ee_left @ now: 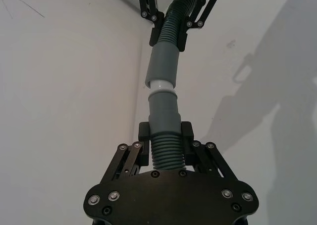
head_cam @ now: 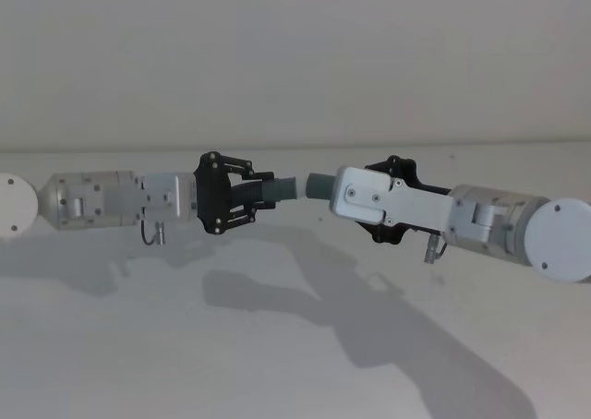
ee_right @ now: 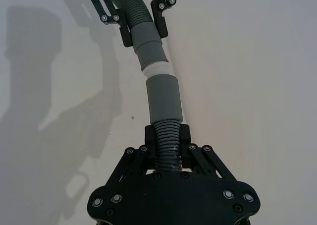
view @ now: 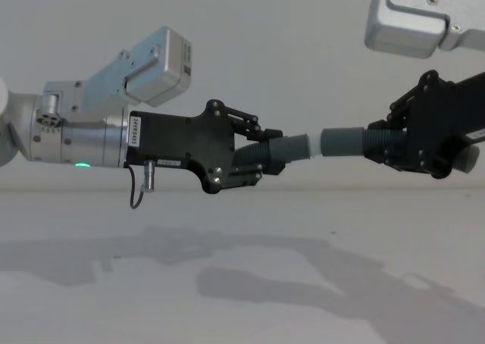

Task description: Use both hands to pick up one end of the pipe from the table, align the ends, and insert them.

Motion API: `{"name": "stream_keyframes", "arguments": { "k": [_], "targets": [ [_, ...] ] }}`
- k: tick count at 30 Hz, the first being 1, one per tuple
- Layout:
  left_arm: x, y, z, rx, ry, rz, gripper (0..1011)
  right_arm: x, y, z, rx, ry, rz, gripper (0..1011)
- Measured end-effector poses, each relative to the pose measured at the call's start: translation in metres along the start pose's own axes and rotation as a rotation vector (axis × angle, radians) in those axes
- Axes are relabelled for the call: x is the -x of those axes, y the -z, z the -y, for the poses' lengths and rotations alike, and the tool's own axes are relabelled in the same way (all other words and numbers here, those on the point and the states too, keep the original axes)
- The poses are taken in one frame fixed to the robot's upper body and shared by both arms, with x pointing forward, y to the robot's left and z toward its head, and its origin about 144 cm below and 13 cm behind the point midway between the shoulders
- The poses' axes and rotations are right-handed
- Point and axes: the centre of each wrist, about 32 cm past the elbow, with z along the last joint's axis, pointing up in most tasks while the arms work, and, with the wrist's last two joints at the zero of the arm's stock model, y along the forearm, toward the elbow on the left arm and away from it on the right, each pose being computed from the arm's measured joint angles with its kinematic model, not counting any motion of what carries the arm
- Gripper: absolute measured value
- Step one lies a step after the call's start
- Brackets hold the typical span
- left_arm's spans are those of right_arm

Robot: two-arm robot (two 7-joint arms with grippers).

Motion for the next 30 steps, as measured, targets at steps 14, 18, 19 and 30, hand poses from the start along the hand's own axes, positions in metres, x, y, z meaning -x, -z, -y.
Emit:
{"name": "stream_keyframes", "arguments": {
  "k": [14,18,19,30],
  "targets": [
    [0.0000,0.0000,0.0000,0.000,0.000,0.000,340,0.0000,0.0000,0.0000,0.000,0.000,0.000,245],
    [0.0000,0.0000,0.0000,0.000,0.000,0.000,340,0.0000,0.0000,0.0000,0.000,0.000,0.000,244],
    [0.0000,0.0000,0.0000,0.000,0.000,0.000,340,0.0000,0.0000,0.0000,0.000,0.000,0.000,244],
    [0.0000,0.0000,0.0000,0.000,0.000,0.000,341,0.0000,0.0000,0.0000,0.000,0.000,0.000,245]
  ]
}}
